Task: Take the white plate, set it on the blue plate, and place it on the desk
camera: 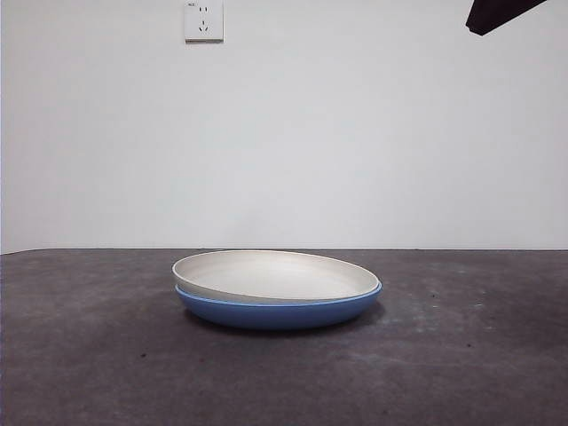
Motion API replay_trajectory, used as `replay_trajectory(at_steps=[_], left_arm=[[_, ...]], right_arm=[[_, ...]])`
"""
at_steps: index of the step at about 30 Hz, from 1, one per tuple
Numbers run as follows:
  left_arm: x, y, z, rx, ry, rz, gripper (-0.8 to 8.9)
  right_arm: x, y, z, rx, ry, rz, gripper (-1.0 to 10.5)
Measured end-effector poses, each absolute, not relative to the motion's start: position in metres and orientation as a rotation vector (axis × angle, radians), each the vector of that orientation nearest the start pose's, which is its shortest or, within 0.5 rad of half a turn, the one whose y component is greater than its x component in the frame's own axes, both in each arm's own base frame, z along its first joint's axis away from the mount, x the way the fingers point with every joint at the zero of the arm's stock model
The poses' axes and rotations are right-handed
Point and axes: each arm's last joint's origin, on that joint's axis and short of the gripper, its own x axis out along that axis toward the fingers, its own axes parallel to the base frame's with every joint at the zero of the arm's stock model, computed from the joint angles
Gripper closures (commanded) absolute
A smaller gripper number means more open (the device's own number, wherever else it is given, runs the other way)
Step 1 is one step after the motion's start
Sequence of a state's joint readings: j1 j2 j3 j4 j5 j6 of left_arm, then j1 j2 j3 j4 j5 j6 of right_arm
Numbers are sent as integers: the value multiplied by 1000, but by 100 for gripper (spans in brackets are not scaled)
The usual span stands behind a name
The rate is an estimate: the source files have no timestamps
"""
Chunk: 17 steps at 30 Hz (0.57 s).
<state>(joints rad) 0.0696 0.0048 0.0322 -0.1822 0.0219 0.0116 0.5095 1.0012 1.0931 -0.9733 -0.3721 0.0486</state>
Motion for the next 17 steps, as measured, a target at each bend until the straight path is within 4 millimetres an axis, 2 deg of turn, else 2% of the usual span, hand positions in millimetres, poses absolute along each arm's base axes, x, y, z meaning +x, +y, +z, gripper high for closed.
replay_trajectory(at_steps=[12, 17], left_arm=[[95, 6, 157, 2, 155, 47, 799], [95, 6, 157, 2, 155, 47, 799]], right_arm=[[149, 95, 335, -24, 924, 800, 935], [152, 81, 346, -50, 775, 742, 935]])
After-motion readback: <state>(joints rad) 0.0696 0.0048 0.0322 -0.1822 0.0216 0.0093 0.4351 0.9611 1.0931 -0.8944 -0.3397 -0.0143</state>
